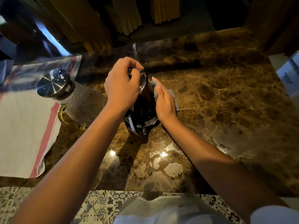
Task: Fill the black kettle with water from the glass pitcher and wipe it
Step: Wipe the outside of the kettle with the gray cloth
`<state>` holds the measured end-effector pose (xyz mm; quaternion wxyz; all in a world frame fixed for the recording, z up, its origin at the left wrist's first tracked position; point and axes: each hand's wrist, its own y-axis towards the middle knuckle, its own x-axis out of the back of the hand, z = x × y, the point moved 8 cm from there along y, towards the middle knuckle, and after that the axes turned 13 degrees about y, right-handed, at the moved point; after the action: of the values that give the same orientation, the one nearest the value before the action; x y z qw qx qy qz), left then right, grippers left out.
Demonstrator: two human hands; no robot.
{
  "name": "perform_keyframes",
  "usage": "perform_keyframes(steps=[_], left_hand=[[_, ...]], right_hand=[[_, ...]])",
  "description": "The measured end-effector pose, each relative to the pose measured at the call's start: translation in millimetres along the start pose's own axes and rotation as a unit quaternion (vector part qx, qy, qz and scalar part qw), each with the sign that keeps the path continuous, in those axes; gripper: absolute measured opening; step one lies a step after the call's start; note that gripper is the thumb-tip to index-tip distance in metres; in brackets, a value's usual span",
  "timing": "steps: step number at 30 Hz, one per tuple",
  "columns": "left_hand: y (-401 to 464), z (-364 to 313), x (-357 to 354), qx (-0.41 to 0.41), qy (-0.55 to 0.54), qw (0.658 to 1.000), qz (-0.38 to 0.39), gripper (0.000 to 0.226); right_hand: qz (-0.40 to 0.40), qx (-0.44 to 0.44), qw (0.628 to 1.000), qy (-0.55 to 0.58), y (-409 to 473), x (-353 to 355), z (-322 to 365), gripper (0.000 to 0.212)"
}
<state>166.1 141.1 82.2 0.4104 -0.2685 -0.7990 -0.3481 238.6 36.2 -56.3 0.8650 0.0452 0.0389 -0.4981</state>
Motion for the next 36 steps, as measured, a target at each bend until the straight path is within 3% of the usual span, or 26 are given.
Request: perform_keyframes(steps=[5,10,14,21,26,30,32,36], left_hand=[[1,0,-1,-0.001,-0.004,1.000,-0.001,0.017],[-1,-1,-1,-0.013,-0.007,1.000,-0.005,0.019],[-1,-1,-1,-0.022,-0.008,1.000,-0.006,0.019],[0,-1,-1,-0.020,-0.008,1.000,-0.003,0.019],[0,1,-1,-0.012,-0.008,1.000,0.003,0.018],[0,0,-1,-0.012,-0.017,1.000,0.002,0.018],[-1,1,-1,-0.013,-0.020,1.000,0.000,0.018],[-1,1,-1,-0.009,-0.022,1.000,-0.001,0.018]], right_hand=[[0.011,-0.031,0.999,0.003,-48,5,-27,0.062],[-0.014,0.129,0.985,-0.115,-78,-11,-3,0.063],[0.002,0.204,0.978,-0.038,-55,-30,37,0.062],[-0.032,0.123,0.992,0.010,-30,-14,28,0.053],[-0.092,-0.002,0.996,0.001,-54,16,-14,0.042],[-0.186,-0.017,0.982,-0.012,-57,38,0,0.011],[-0.179,-0.019,0.983,0.021,-53,41,16,0.007],[-0.160,0.078,0.982,0.058,-49,28,66,0.006]])
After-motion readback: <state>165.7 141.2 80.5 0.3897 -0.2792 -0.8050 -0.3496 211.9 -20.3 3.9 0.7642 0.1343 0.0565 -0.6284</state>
